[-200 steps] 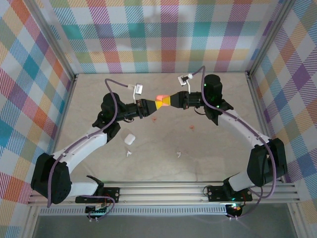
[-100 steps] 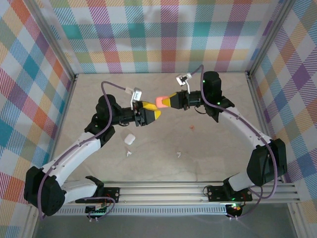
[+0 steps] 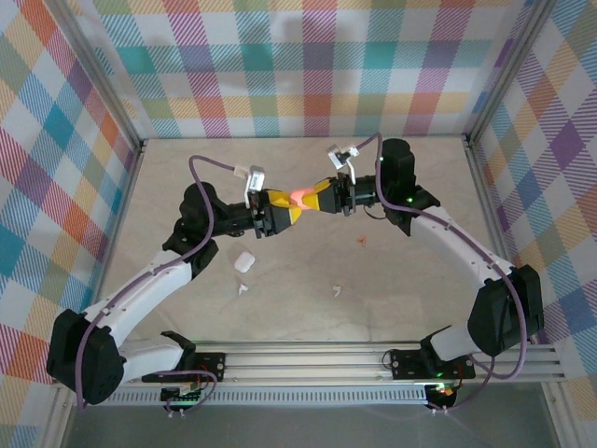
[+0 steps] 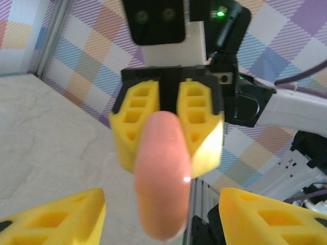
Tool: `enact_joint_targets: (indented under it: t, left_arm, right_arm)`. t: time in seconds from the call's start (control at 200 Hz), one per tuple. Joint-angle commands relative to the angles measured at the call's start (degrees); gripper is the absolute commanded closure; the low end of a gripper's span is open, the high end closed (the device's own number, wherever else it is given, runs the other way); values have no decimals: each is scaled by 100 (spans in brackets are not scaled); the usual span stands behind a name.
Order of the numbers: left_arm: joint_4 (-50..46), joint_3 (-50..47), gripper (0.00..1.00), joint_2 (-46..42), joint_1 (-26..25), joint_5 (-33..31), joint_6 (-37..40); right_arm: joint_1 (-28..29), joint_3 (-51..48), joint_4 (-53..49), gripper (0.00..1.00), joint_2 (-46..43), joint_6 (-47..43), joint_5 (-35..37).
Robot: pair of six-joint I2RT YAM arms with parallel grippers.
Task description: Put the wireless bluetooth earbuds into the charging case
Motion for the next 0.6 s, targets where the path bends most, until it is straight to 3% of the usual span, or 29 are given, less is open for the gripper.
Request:
enact_joint_targets:
  t: [0.0,0.145,0.305,0.39,0.515,0.595]
  left_arm:
    - [631,-12,46,96,35,51,-238]
    - [607,65,55,171,36,161,-249]
    - [570,41,76,111,35,111,-181]
    - [553,18,75,58,35,81,-142]
    - [440,46,61,38,35,31,-173]
    - [475,71,59,105,35,28,-324]
  right_arm:
    - [32,-27,370,94,-136,-87,-108]
    - [37,-44,412,94,-149,-98,-112]
    - [67,-27,404,93,-105,-116,-143]
    - [76,-36,384,93,-97,-154,-135]
    - [85,-47,399,94,-87,-170,-121]
    - [109,-36,414,94,-81,-174,-122]
